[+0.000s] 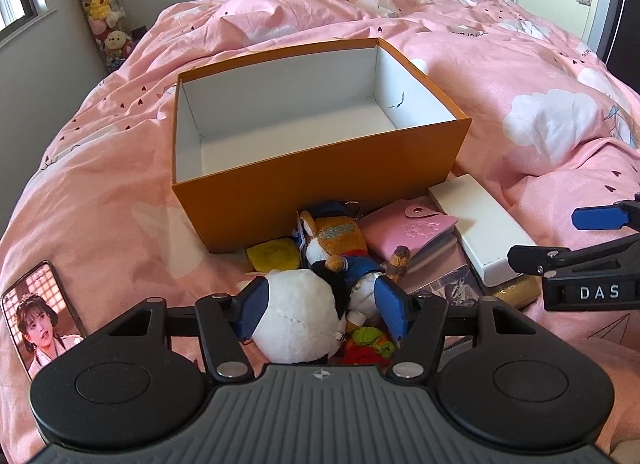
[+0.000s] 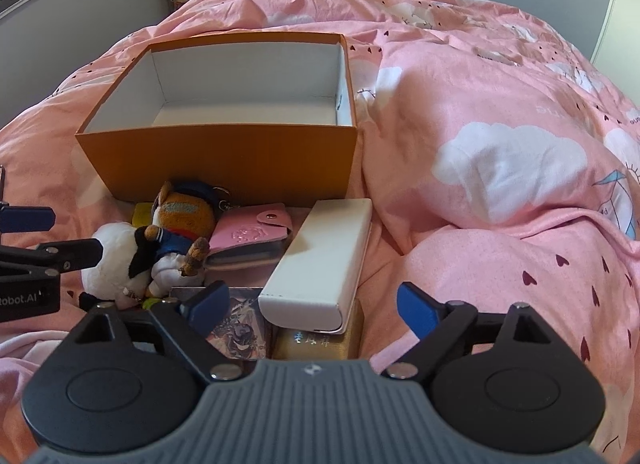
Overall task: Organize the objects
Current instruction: 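Move the right gripper toward the white glasses case beside the box, then grasp the white glasses case with the left gripper and lift it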
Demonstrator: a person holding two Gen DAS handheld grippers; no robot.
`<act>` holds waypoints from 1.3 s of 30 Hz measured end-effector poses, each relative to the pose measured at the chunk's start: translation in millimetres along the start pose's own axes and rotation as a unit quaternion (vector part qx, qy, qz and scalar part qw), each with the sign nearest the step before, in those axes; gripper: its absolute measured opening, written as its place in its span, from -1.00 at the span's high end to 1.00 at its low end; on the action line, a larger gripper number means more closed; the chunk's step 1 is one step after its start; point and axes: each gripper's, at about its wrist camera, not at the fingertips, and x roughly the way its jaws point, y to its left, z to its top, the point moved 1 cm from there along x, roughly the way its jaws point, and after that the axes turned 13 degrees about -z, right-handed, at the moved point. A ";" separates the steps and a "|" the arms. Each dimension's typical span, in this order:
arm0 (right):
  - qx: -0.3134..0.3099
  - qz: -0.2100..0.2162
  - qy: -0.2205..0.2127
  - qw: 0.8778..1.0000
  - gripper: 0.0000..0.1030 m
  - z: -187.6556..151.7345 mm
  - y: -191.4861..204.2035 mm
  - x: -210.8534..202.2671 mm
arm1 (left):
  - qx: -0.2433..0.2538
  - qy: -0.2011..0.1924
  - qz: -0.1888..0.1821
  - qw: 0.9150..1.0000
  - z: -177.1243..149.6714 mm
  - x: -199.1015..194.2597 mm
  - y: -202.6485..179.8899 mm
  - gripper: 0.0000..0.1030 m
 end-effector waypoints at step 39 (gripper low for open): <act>0.005 0.105 0.134 0.985 0.95 15.1 -47.4 118.7 | -0.025 0.164 -0.164 0.972 92.2 132.9 -73.9 -0.23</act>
